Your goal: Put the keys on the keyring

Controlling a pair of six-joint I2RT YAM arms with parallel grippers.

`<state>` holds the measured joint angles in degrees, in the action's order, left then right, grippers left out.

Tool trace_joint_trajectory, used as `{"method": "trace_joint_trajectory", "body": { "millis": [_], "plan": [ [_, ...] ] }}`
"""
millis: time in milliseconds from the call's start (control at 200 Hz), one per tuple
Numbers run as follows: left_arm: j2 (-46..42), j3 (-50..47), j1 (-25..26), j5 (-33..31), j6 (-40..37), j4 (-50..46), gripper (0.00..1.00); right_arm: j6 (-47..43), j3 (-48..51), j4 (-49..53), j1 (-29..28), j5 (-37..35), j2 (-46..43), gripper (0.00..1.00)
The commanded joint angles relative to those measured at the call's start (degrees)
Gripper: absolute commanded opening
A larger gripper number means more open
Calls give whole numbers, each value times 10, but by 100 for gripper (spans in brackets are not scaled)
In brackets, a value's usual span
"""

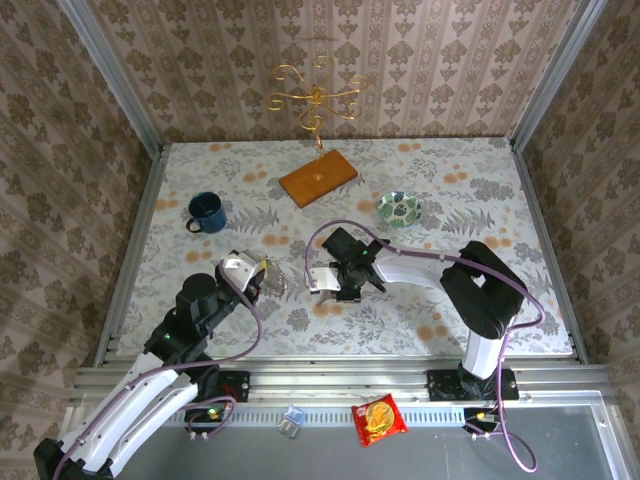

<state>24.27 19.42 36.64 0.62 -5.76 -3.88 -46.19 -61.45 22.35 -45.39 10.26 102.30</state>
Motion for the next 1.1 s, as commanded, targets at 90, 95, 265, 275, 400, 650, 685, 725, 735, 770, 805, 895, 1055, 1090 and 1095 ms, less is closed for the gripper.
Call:
{"method": "trace_joint_trajectory", "body": {
  "millis": [90, 95, 265, 275, 400, 650, 685, 725, 735, 770, 805, 895, 1055, 1090, 1095],
  "plan": [
    [-5, 9, -5, 5, -8, 15, 0, 81, -5, 68, -3, 13, -82, 0],
    [-5, 9, -5, 5, -8, 15, 0, 83, -5, 69, -3, 13, -84, 0],
    [-5, 6, -6, 8, -9, 20, 0, 239, -1, 141, -13, 13, -139, 0],
    [-5, 5, -6, 9, -9, 21, 0, 249, -1, 144, -14, 12, -142, 0],
    [-4, 0, -6, 12, -7, 32, 0, 368, -15, 217, -26, 6, -161, 0],
    [0, 1, -6, 21, -6, 30, 0, 519, -44, 364, -38, 7, -121, 0],
    [0, 2, -6, 22, -6, 29, 0, 524, -46, 372, -38, 6, -111, 0],
    [0, 2, -6, 23, -5, 28, 0, 525, -50, 373, -38, 6, -101, 0],
    [0, 2, -6, 23, -5, 28, 0, 525, -51, 373, -38, 5, -98, 0],
    [0, 2, -6, 24, -5, 27, 0, 525, -55, 367, -37, 5, -87, 0],
    [0, 2, -7, 25, -5, 26, 0, 524, -63, 362, -36, 5, -74, 0],
    [0, 7, -6, 25, -5, 18, 0, 517, -91, 351, -31, -3, -31, 0],
    [-4, 18, -6, 26, -9, 1, 0, 513, -139, 320, -16, -32, 37, 0],
    [-4, 19, -6, 26, -10, -1, 0, 514, -146, 310, -12, -36, 46, 0],
    [-4, 20, -6, 27, -9, -2, 0, 514, -146, 308, -11, -36, 48, 0]
  ]
}}
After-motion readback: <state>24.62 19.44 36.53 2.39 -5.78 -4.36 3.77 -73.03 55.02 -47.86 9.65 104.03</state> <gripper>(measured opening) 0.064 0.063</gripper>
